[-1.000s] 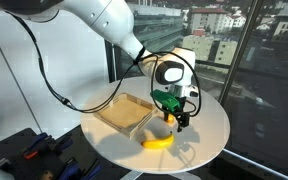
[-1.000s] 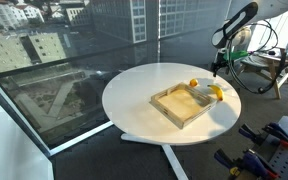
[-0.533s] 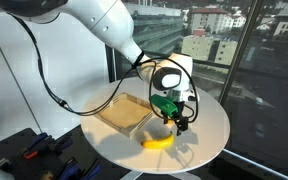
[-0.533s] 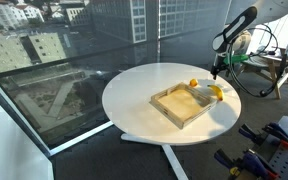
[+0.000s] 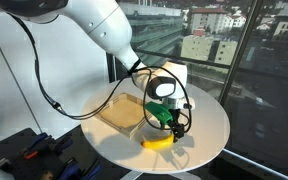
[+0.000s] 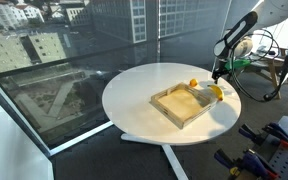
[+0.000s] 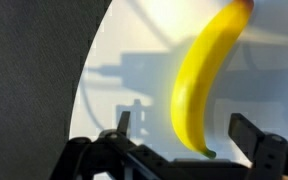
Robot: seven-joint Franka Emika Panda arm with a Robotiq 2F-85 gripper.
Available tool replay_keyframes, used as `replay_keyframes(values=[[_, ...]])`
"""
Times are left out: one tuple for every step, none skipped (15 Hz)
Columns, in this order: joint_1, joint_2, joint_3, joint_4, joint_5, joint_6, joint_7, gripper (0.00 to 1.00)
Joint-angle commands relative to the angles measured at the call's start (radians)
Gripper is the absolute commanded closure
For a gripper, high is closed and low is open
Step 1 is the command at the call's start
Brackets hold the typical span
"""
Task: Put the banana in the box
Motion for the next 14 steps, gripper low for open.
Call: replay_keyframes(values=[[-0.007,-0.022,0.006,-0.036,-0.012,0.012,-0.012,0.0],[-0.006,-0.022,0.006,-0.039,-0.013,0.01,-0.011,0.0],[-0.005,-0.02,0.005,-0.041,-0.014,0.009,-0.01,0.0],[-0.005,-0.018,0.005,-0.042,-0.015,0.004,-0.01,0.0],[-0.004,-0.016,0.004,-0.043,-0.016,0.003,-0.009,0.0],[-0.003,-0.014,0.003,-0.043,-0.017,0.0,-0.008,0.0],[-0.003,-0.013,0.003,-0.044,-0.018,0.0,-0.009,0.0],[-0.002,-0.012,0.003,-0.045,-0.019,0.001,-0.007,0.0],[-0.003,-0.01,0.003,-0.045,-0.021,0.001,-0.009,0.0],[-0.003,-0.007,0.003,-0.045,-0.021,0.003,-0.007,0.0],[-0.004,-0.005,0.003,-0.044,-0.021,0.003,-0.008,0.0],[-0.003,-0.002,0.002,-0.044,-0.023,0.005,-0.008,0.0],[-0.002,0.001,0.001,-0.043,-0.024,0.005,-0.006,0.0],[-0.002,0.005,0.0,-0.042,-0.025,0.006,-0.006,0.0]])
